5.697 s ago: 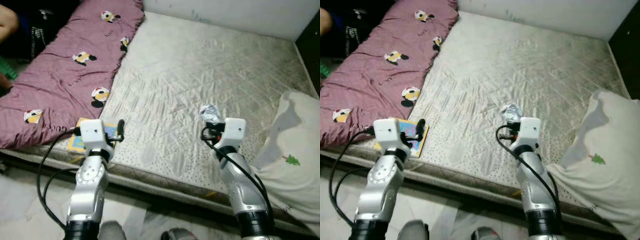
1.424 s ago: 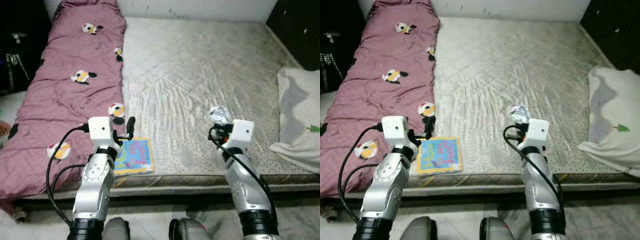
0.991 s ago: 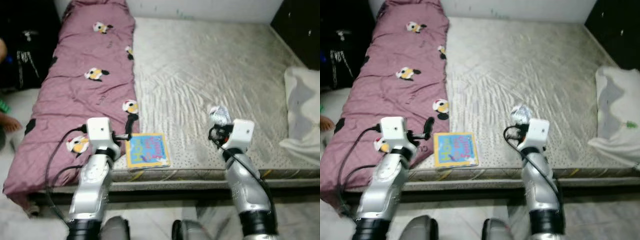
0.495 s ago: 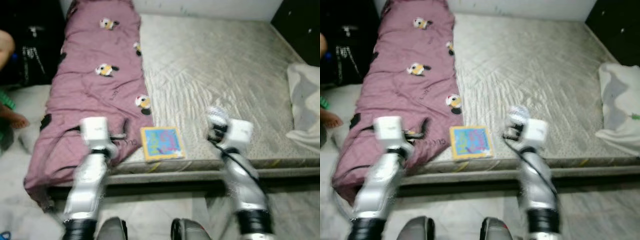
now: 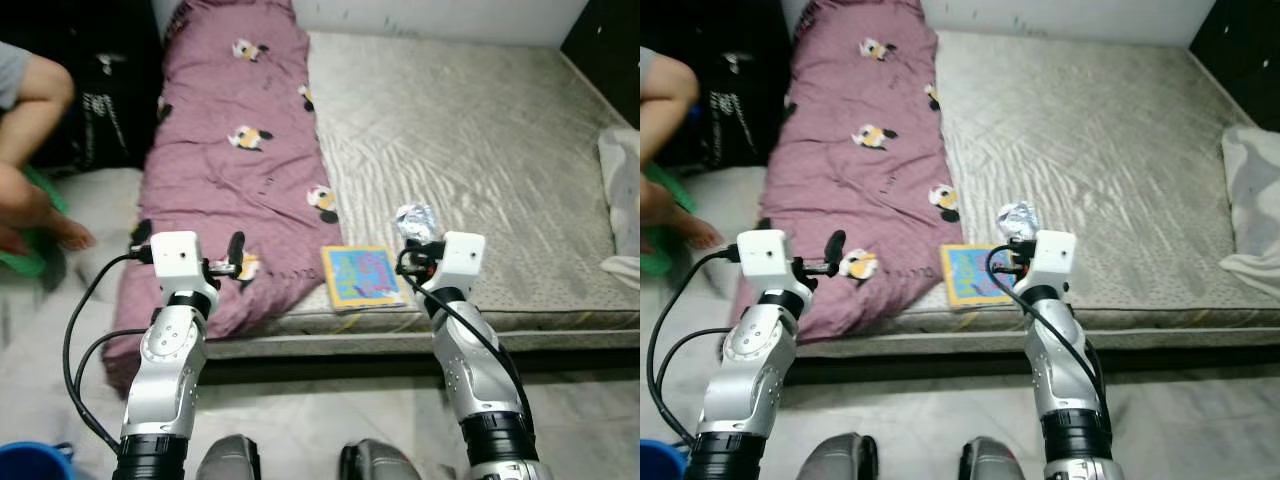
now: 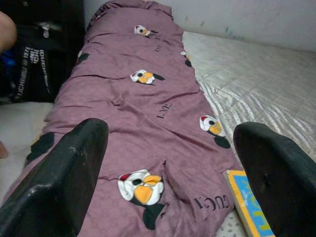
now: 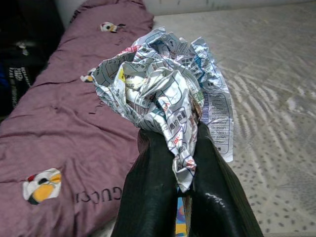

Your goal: Clean up the room

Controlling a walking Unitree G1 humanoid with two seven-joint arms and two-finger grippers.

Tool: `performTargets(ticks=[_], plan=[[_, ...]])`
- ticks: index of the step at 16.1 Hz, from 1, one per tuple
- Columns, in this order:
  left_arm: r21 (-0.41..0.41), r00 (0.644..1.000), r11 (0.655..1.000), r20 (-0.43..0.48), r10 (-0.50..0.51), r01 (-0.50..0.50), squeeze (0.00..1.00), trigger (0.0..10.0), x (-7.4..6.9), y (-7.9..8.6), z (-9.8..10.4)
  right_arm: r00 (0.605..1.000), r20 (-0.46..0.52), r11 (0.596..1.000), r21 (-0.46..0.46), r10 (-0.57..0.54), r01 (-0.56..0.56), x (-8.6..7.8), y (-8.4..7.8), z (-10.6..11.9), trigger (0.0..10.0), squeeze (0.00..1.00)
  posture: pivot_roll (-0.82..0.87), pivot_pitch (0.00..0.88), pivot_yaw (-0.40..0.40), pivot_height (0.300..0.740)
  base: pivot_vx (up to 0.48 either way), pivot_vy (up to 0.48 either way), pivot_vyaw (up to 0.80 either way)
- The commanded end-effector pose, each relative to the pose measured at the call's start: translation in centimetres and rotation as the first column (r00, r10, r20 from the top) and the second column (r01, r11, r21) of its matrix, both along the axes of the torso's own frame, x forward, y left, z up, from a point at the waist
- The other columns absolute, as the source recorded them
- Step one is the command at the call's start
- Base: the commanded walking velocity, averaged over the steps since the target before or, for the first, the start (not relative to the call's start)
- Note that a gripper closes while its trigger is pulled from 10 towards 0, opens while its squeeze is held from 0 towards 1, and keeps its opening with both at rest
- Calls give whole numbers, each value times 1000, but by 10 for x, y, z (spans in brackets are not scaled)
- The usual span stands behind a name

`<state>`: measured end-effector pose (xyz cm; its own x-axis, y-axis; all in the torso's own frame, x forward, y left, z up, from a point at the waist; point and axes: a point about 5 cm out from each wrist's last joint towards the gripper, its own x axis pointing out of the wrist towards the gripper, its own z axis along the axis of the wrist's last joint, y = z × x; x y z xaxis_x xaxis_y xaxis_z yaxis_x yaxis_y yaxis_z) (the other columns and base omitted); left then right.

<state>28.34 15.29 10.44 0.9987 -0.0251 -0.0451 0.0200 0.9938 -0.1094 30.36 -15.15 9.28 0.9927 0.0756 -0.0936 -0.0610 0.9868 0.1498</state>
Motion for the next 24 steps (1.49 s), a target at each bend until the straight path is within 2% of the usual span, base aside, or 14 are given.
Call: performTargets(ticks=[1,6,9,10,13,15,19,24], plan=[[-6,1000,1000,-7,-18,18,0,10000,-1,-5,-2,1000,-16,1000,-15,-21,20,-2,-9,-5,10000,0,18,129,-56,740,0,352,0],[-2,1000,1000,-18,-8,8,0,10000,-6,-2,-5,1000,-8,1000,-15,-22,22,-2,-9,-3,10000,0,19,131,-57,740,0,352,0],[18,1000,1000,-25,4,-4,0,10000,-10,6,-6,1000,8,999,-30,-24,24,-7,-15,0,10000,0,19,133,-55,740,0,352,0],[39,999,999,-42,31,-29,0,10000,-18,17,-9,999,5,999,-43,-32,32,-14,-22,-1,10000,0,19,135,-51,740,0,352,0],[59,996,997,-75,53,-49,0,10000,-34,28,-17,1000,-13,997,-71,-28,27,-25,-31,-5,10000,0,19,134,-50,740,0,312,0],[68,996,997,-70,49,-44,0,10000,-39,27,-19,1000,-4,995,-99,20,-20,-25,-29,-4,10000,0,18,136,-53,740,0,0,647],[66,998,996,-35,57,-55,0,10000,-32,22,-11,999,5,995,-92,35,-34,-19,-21,0,10000,0,21,127,-63,740,0,0,800],[104,996,992,-42,77,-72,0,10000,-40,33,-15,999,0,995,-95,44,-43,-19,-21,-2,10000,0,22,125,-63,740,0,0,800]])
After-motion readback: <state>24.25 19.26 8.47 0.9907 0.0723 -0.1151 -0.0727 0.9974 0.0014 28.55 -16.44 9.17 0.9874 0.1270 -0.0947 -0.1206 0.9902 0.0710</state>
